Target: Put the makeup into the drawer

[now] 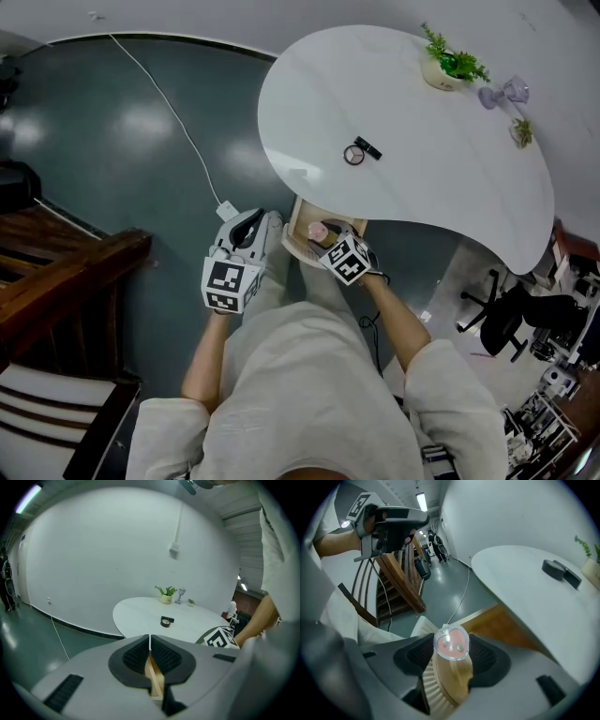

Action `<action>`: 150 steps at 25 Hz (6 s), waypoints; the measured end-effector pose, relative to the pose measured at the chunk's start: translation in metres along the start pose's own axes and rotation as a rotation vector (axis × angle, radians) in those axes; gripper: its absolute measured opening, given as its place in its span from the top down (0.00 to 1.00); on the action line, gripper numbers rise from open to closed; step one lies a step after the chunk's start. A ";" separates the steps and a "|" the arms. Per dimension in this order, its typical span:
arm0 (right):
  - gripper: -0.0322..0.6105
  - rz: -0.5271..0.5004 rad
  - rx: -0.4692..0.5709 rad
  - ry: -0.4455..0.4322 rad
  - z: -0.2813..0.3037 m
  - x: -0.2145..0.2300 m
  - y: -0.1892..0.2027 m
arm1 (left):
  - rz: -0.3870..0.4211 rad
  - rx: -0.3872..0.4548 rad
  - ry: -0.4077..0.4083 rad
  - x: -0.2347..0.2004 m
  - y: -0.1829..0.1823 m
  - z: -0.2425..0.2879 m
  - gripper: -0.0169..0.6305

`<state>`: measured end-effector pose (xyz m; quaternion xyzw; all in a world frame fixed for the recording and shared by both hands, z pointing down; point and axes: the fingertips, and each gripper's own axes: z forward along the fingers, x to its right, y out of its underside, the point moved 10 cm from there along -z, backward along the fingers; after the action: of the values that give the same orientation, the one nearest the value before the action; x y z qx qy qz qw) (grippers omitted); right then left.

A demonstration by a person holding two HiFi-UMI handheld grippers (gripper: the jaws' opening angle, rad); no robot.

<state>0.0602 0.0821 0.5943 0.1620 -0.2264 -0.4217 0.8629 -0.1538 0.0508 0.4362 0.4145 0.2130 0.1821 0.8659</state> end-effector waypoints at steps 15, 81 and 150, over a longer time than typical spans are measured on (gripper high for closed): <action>0.59 -0.025 -0.156 0.021 0.065 0.027 0.026 | -0.019 -0.044 0.025 -0.007 0.026 0.022 0.95; 0.56 -0.073 0.349 0.142 -0.076 0.014 -0.047 | 0.020 -0.037 0.092 0.004 0.018 0.056 0.95; 0.81 -0.063 0.392 0.195 -0.131 0.055 -0.045 | 0.033 -0.023 0.092 0.030 0.010 0.059 0.95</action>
<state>0.1296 0.0236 0.4768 0.3735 -0.2145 -0.3787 0.8192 -0.0991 0.0336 0.4707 0.3992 0.2436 0.2176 0.8567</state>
